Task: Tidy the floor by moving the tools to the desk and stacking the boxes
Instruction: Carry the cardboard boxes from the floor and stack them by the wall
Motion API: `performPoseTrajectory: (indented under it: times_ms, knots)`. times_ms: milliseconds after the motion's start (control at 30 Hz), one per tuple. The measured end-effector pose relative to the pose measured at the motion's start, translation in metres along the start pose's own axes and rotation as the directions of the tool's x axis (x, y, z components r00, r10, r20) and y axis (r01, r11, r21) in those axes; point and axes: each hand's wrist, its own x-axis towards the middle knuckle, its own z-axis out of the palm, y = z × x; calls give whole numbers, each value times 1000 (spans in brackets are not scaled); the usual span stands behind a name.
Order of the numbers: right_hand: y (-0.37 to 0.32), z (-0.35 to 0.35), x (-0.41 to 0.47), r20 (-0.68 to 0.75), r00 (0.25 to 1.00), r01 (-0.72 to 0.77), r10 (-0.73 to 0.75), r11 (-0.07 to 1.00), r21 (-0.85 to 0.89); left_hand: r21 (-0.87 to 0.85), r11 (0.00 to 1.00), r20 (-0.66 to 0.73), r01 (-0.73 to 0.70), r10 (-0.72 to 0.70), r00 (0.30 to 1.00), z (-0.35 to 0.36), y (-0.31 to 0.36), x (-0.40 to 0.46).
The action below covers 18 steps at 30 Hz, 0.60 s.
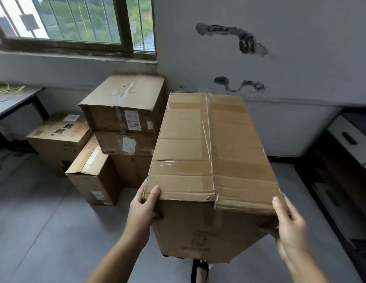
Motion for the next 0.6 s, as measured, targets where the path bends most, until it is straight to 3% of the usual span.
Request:
performPoseTrajectory:
  times_ms: [300, 600]
  knots:
    - [29, 111, 205, 73, 995, -62, 61, 998, 8, 5, 994, -84, 109, -109, 991, 64, -14, 211]
    - [124, 184, 352, 31, 972, -219, 232, 950, -222, 5, 949, -213, 315, -307, 928, 84, -99, 385]
